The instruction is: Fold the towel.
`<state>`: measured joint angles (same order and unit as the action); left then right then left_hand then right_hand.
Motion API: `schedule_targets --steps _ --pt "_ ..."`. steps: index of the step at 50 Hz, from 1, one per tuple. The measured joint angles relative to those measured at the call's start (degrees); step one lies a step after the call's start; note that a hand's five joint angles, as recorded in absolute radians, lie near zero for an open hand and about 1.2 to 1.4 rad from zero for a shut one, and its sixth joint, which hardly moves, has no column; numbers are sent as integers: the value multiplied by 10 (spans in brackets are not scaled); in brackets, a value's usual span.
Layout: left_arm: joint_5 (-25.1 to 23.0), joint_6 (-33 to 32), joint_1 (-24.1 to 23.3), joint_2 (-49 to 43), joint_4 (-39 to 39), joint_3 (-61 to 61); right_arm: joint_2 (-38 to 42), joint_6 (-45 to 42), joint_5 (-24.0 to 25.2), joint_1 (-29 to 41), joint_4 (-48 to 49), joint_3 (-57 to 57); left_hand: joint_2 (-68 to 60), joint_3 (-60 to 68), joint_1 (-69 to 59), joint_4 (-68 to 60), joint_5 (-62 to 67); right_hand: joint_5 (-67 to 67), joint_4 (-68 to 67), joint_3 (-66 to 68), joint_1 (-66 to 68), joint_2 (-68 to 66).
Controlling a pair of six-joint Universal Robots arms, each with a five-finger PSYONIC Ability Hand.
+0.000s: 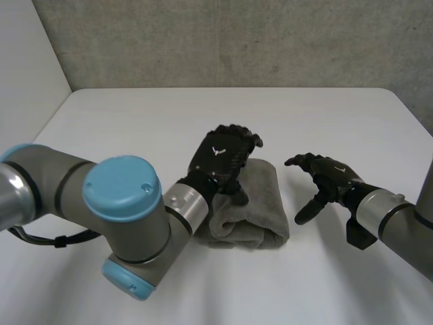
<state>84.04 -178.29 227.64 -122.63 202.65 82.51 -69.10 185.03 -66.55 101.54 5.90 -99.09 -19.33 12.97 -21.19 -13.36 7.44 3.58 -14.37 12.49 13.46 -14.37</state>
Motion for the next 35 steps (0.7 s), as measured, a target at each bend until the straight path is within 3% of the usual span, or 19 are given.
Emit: schedule_targets --steps 9,26,35 --pt "1 -13 8 -40 -1 7 63 35 -8 12 15 41 0 0 0 0 1 0 0 0 0 1" --pt "1 -112 103 -29 -11 96 109 32 -39 104 15 106 0 0 1 0 1 0 0 0 -2 1" --pt "0 -115 124 -11 -10 127 153 14 -95 145 16 143 0 0 1 0 1 0 0 0 -3 1"
